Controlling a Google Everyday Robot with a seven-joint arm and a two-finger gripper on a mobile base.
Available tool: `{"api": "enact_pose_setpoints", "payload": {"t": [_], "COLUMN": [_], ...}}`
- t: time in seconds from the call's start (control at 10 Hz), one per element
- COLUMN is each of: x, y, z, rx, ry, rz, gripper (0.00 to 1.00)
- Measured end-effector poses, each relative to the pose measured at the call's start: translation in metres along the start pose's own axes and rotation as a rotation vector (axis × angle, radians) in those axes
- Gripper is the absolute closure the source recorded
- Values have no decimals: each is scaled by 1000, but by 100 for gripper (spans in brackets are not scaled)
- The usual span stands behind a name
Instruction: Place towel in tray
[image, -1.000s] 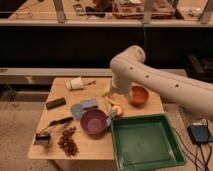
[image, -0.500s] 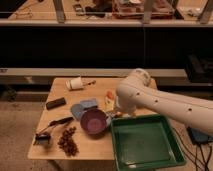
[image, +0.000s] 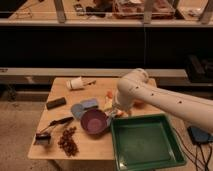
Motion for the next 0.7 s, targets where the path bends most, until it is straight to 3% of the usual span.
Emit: {"api": "enact_pose_setpoints", "payload": {"t": [0.4,0.7], "x": [10,18], "y": [-3,-1], "z": [29,42], "rx": [14,17], "ry": [-45,-54], "rz": [3,34], "gripper": [20,20]}}
